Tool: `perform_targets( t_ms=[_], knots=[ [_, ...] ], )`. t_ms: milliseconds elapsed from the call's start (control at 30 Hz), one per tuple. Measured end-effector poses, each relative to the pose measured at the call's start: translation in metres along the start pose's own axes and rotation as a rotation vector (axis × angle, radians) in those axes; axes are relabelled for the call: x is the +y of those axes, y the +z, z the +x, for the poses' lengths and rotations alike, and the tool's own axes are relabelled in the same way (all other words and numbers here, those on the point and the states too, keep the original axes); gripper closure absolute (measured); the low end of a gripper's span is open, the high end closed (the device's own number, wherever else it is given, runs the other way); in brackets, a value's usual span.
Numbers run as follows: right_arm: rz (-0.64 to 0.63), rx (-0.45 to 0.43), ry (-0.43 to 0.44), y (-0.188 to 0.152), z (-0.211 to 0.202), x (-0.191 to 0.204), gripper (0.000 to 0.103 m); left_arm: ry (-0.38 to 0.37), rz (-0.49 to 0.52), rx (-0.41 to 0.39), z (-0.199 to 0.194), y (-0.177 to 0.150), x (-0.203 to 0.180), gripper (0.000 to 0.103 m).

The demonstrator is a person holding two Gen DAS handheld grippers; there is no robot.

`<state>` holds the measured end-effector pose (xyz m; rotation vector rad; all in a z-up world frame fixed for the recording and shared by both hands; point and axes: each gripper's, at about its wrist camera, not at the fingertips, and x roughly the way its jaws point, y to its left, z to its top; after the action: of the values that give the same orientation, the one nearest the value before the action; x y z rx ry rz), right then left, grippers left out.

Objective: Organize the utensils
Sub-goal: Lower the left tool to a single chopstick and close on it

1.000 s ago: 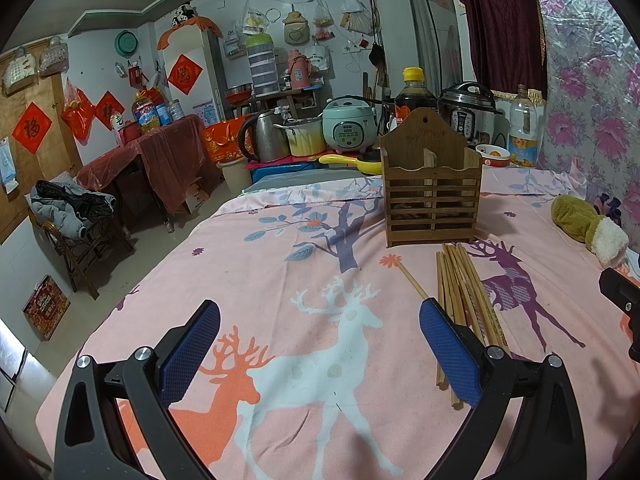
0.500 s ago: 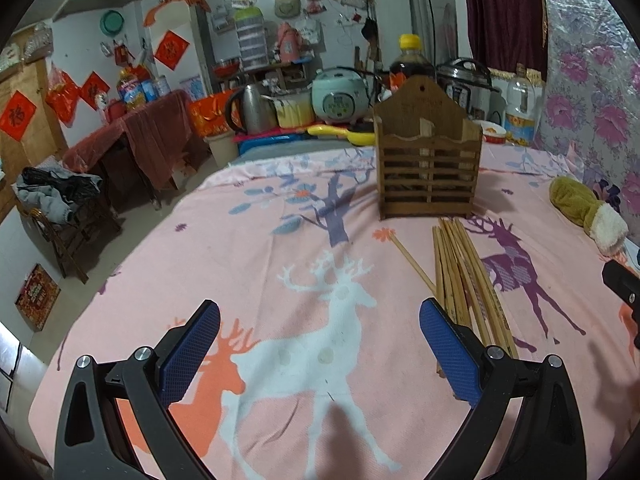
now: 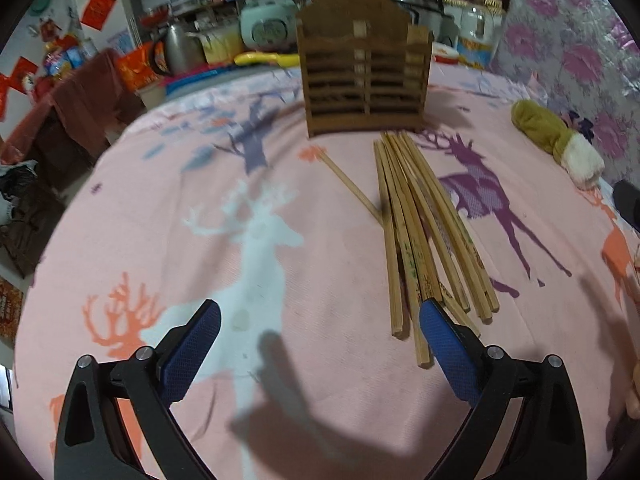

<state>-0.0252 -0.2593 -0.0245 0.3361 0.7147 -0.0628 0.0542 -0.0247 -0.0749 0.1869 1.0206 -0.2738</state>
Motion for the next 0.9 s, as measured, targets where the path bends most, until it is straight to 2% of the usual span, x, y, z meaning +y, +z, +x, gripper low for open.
perform_targets(
  t_ms=[200, 300, 400, 500, 567, 633, 800, 900],
  knots=[
    [-0.006, -0.006, -0.001, 0.003, 0.000, 0.003, 0.005, -0.108, -0.054, 0.094, 0.018, 0.002, 0.008, 0.024],
    [-0.005, -0.005, -0.001, 0.003, 0.000, 0.003, 0.005, -0.091, -0.052, 0.092, 0.021, 0.003, 0.007, 0.028],
    [-0.008, -0.005, -0.002, 0.003, 0.000, 0.003, 0.005, -0.054, -0.028, 0.086, 0.023, 0.005, 0.002, 0.040],
    [-0.012, -0.006, -0.003, 0.003, 0.000, 0.003, 0.005, -0.061, 0.005, 0.071, 0.022, 0.006, -0.004, 0.057],
    [-0.016, -0.007, -0.006, 0.004, 0.000, 0.003, 0.005, -0.080, 0.020, 0.067, 0.021, 0.005, -0.007, 0.081],
    [-0.021, -0.008, -0.010, 0.004, 0.000, 0.004, 0.005, -0.100, 0.023, 0.066, 0.019, 0.005, -0.007, 0.097],
    [-0.044, -0.005, -0.012, 0.002, 0.001, 0.008, 0.005, -0.085, -0.054, 0.067, 0.018, 0.007, 0.010, 0.097],
    [-0.077, 0.027, 0.010, -0.001, 0.007, 0.014, 0.005, -0.059, -0.126, 0.071, 0.017, 0.009, 0.030, 0.097]
  ],
)
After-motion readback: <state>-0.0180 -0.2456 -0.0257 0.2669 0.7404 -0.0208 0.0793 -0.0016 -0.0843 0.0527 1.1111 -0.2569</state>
